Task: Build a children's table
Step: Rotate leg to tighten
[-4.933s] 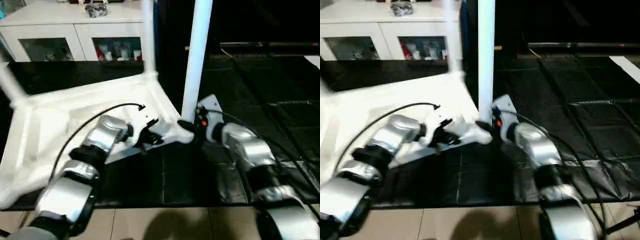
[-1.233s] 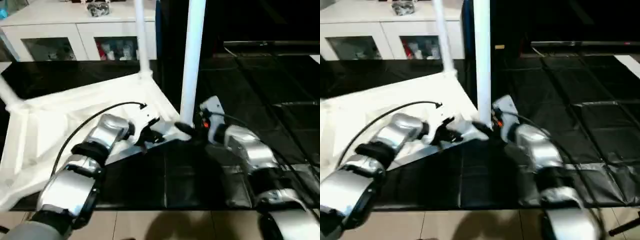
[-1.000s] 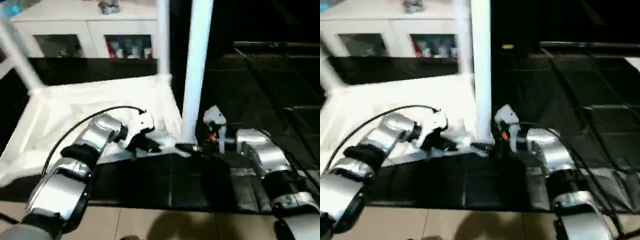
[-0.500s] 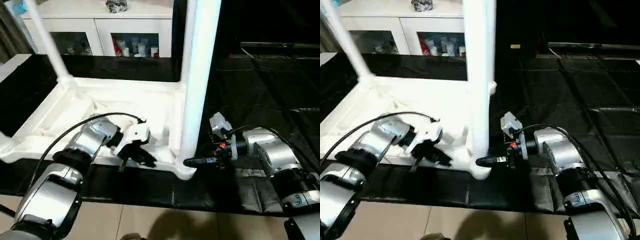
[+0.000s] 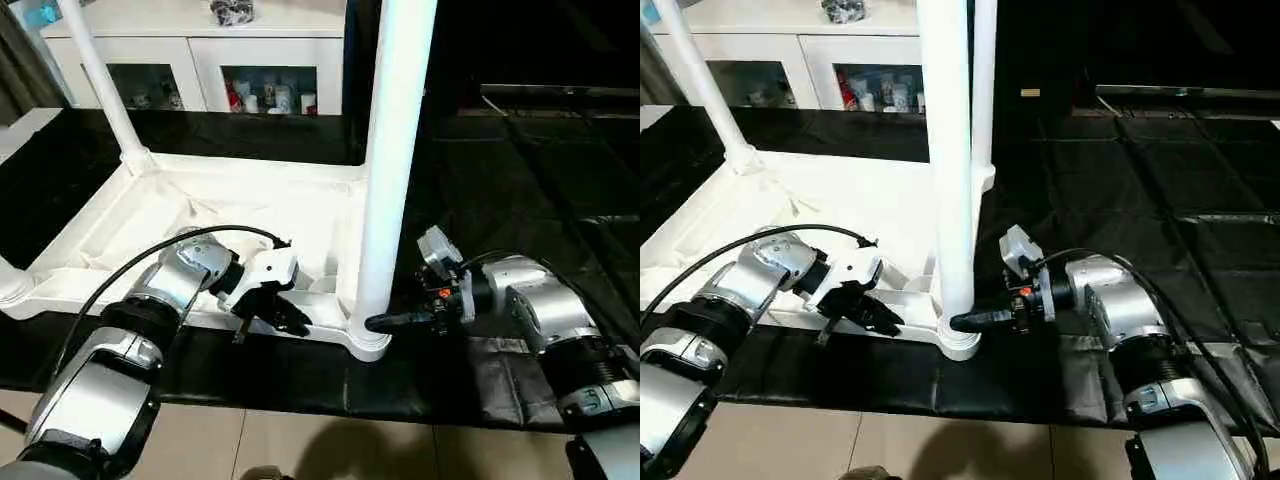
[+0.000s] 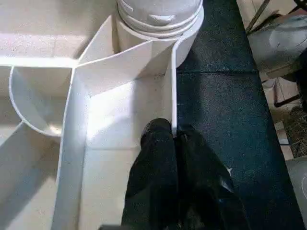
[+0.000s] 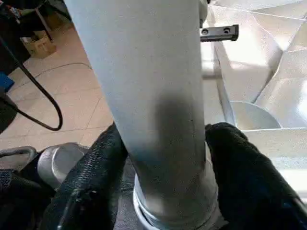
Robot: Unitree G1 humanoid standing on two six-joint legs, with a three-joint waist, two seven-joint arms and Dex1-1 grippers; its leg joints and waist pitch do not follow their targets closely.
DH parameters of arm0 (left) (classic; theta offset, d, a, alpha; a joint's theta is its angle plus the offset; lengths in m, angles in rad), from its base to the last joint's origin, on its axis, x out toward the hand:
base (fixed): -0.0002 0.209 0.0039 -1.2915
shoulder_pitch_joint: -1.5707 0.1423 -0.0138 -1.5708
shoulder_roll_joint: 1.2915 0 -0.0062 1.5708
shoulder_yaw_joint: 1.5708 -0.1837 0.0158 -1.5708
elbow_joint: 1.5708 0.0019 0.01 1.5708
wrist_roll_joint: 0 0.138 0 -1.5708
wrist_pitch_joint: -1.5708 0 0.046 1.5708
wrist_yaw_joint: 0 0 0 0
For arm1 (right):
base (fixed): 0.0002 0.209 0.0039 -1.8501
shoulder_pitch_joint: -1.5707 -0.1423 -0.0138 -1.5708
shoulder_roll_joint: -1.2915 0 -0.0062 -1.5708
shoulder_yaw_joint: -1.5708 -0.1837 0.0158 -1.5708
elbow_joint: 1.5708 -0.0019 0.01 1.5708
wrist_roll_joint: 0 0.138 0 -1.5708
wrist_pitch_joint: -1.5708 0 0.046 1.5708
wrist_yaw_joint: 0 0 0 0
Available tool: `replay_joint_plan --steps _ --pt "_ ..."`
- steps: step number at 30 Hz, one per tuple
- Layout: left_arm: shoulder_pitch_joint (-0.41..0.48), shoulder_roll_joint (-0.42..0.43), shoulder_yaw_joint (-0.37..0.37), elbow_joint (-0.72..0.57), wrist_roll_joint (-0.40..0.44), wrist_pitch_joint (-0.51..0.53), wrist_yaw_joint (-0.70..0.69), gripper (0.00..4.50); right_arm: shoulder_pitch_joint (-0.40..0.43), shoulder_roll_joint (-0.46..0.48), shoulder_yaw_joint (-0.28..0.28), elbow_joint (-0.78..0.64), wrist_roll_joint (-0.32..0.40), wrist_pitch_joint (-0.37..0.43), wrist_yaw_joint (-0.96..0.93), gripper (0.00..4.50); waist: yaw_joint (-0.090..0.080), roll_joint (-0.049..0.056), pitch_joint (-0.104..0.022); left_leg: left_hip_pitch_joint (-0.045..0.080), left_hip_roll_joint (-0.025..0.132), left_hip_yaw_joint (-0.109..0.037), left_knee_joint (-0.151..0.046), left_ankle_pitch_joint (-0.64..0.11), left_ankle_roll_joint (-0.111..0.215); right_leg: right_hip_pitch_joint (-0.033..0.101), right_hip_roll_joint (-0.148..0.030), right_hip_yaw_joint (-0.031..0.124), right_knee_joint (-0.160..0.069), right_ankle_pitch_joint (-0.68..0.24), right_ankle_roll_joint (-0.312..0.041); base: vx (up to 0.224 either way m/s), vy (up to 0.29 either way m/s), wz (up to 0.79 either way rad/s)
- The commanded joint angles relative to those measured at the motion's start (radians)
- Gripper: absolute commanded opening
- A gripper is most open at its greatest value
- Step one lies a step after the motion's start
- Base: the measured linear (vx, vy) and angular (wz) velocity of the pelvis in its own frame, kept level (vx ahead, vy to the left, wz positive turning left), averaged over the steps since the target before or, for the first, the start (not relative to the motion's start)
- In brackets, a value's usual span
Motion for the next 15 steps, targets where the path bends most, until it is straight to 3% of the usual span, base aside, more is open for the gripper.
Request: replay_joint_plan --steps 1,5,6,7,9,13,15 --pt "-0.009 0.003 -0.007 -0.018 0.002 0.007 0.000 0.00 0.000 0.003 0.012 -0.015 0.017 0.015 0.012 2.34 -0.003 -0.010 -0.076 0.013 0.083 -0.032 -0.061 -0.074 0.102 0.062 -0.109 0.078 -0.064 -0.170 -0.135 0.000 0.000 0.00" --pt "-0.013 -0.011 0.002 -0.011 -0.003 0.041 0.027 0.00 0.011 0.010 0.007 -0.026 0.024 0.023 0.005 2.10 -0.002 -0.010 -0.076 0.013 0.082 -0.031 -0.060 -0.073 0.100 0.061 -0.110 0.078 -0.066 -0.172 -0.134 0.000 0.000 0.00" --pt "-0.017 -0.026 0.013 -0.009 -0.008 0.082 0.058 0.00 0.019 0.023 -0.008 -0.033 0.025 0.025 -0.036 2.07 -0.003 -0.001 -0.077 0.015 0.084 -0.031 -0.061 -0.077 0.095 0.060 -0.108 0.079 -0.067 -0.167 -0.134 0.000 0.000 0.00" --pt "-0.019 -0.033 0.017 -0.009 -0.010 0.098 0.073 0.00 0.022 0.030 -0.016 -0.036 0.025 0.025 -0.059 2.07 -0.004 -0.004 -0.075 0.015 0.085 -0.032 -0.061 -0.080 0.094 0.059 -0.108 0.079 -0.067 -0.166 -0.136 0.000 0.000 0.00" --pt "-0.028 -0.052 0.021 -0.004 -0.003 0.129 0.120 0.00 0.023 0.061 -0.044 -0.037 0.016 0.050 -0.169 2.03 -0.006 -0.006 -0.074 0.016 0.083 -0.032 -0.063 -0.096 0.084 0.061 -0.110 0.078 -0.070 -0.192 -0.134 0.000 0.000 0.00" --pt "-0.060 -0.097 0.043 0.027 -0.001 0.206 0.227 0.00 0.024 0.112 -0.056 -0.041 -0.033 0.091 -0.356 1.98 -0.017 -0.008 -0.067 0.021 0.074 -0.033 -0.069 -0.129 0.047 0.061 -0.107 0.075 -0.086 -0.319 -0.095 0.000 0.000 0.00" --pt "-0.089 -0.136 0.064 0.060 0.000 0.239 0.336 0.00 0.015 0.155 -0.063 -0.023 -0.064 0.119 -0.486 1.98 -0.027 -0.007 -0.064 0.020 0.071 -0.034 -0.071 -0.142 0.039 0.063 -0.108 0.073 -0.094 -0.349 -0.086 0.000 0.000 0.00"
